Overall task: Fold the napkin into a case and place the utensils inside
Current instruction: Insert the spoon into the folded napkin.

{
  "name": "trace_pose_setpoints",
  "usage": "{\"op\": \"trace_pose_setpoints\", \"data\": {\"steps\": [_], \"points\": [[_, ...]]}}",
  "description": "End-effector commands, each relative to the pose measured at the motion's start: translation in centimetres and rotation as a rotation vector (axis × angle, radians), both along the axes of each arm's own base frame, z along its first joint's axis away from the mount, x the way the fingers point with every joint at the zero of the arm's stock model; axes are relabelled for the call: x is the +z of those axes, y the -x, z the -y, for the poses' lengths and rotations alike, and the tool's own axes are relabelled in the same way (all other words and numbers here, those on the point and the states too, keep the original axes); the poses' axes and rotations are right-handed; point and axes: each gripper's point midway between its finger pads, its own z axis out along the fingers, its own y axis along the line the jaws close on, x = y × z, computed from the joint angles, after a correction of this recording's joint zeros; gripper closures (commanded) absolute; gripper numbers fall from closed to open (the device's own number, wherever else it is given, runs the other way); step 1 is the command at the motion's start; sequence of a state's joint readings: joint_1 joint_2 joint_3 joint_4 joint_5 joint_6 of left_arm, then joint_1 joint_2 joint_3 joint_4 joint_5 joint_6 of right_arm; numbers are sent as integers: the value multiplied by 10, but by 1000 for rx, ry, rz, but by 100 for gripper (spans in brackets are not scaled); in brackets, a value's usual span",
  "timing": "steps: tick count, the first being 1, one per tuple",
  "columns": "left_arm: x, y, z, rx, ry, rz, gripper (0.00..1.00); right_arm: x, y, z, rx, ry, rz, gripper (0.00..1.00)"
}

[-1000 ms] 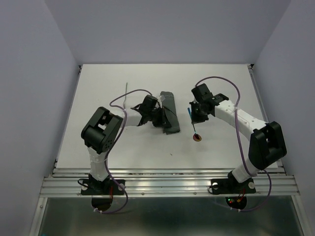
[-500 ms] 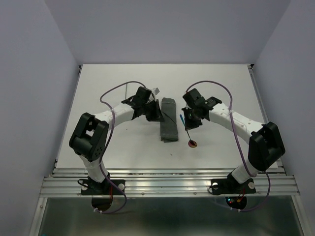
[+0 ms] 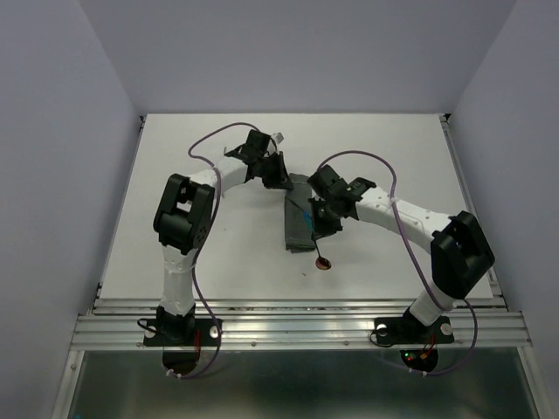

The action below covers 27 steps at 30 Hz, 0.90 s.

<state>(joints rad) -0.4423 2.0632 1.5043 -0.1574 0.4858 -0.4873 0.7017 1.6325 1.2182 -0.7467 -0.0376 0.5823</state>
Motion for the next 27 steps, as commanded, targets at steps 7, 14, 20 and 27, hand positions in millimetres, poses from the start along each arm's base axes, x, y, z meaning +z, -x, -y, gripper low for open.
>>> {"op": "trace_pose_setpoints", "data": {"steps": [7,14,20,27], "points": [[-16,-19,14,-40,-3,0,100,5,-22,-35,-33,-107,18,99],[-35,9,-3,-33,-39,-49,100,-3,-29,-42,-33,-101,11,99],[-31,30,-13,-22,-38,-52,100,-9,-30,-44,-22,-97,3,99],[-23,38,-19,-6,-40,-39,100,-13,-23,-46,-3,-116,-22,99]]}}
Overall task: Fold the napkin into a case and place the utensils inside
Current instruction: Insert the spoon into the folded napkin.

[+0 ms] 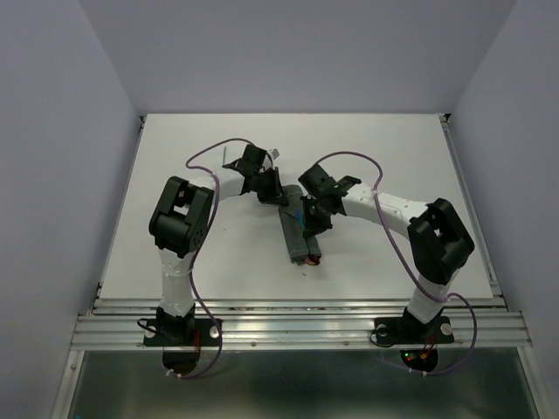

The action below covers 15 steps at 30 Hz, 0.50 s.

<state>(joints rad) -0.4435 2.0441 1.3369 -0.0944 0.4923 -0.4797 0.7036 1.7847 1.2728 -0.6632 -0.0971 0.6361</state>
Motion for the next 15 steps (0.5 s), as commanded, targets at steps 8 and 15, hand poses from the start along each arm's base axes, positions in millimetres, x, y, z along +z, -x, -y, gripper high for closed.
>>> {"op": "trace_pose_setpoints", "data": {"steps": [8,15], "points": [[63,-7,4,-9,54,108,100,12,21,-23,77,-69,18,99],[67,-34,-8,31,67,117,100,1,26,-20,81,-36,7,99]]}}
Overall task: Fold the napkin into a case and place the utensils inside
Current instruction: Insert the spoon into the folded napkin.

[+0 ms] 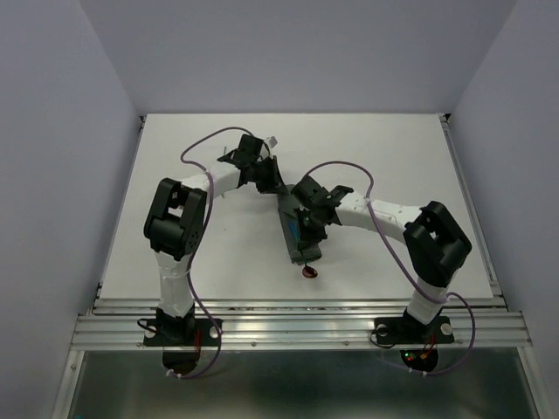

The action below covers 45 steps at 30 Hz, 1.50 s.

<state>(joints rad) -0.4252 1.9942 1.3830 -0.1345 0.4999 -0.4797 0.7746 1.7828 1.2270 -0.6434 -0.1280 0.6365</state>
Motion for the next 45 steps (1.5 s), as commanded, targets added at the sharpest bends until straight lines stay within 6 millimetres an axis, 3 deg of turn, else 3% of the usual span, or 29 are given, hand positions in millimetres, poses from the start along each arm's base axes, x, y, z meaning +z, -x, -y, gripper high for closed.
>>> {"op": "trace_pose_setpoints", "data": {"steps": [1,6,16,39,45], "points": [[29,-24,-6,25,32,68,100,12,-6,-5,-2,-32,45,99],[8,-33,-8,36,7,35,100,12,-14,-7,-12,-18,65,99],[-12,-37,-6,10,-18,5,100,13,-37,-19,-10,3,106,99],[-31,-14,-11,-48,-36,-54,100,9,-88,-37,-10,35,168,99],[-31,-12,-11,-58,-35,-53,100,6,-104,-26,-44,78,200,99]]}}
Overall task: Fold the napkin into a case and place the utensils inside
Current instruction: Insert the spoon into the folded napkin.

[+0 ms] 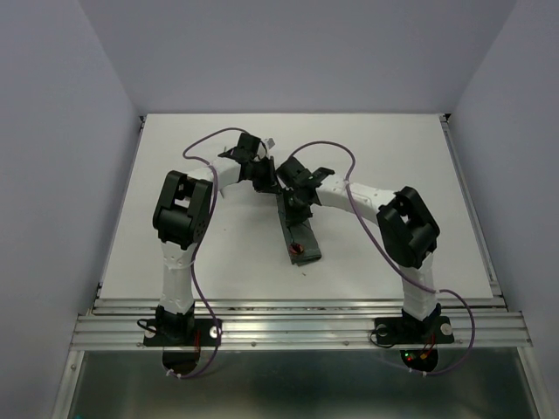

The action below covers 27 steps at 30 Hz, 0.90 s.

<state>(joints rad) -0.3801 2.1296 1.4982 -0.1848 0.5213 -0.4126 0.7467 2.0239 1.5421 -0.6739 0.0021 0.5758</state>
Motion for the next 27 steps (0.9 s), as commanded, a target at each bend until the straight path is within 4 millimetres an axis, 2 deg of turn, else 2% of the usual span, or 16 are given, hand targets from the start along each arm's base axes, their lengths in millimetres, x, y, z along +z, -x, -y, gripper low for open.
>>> {"op": "trace_pose_setpoints", "data": {"steps": [1,12,13,14,16,17,27], "points": [[-2,14,-1,-41,-2,-26,100,10,-27,4,-28,9,68,99],[1,16,-1,-46,-1,-24,100,2,-33,-2,0,18,67,98],[1,16,-1,-45,-1,-25,100,1,-33,-2,1,17,67,96],[1,16,0,-48,1,-24,100,1,-33,-2,2,19,66,87],[1,16,0,-48,1,-24,100,1,-30,-3,17,8,58,78],[0,16,-1,-45,1,-27,100,1,-29,-2,17,8,57,77],[-3,16,-1,-44,-5,-29,100,7,-10,17,6,23,53,77]]}}
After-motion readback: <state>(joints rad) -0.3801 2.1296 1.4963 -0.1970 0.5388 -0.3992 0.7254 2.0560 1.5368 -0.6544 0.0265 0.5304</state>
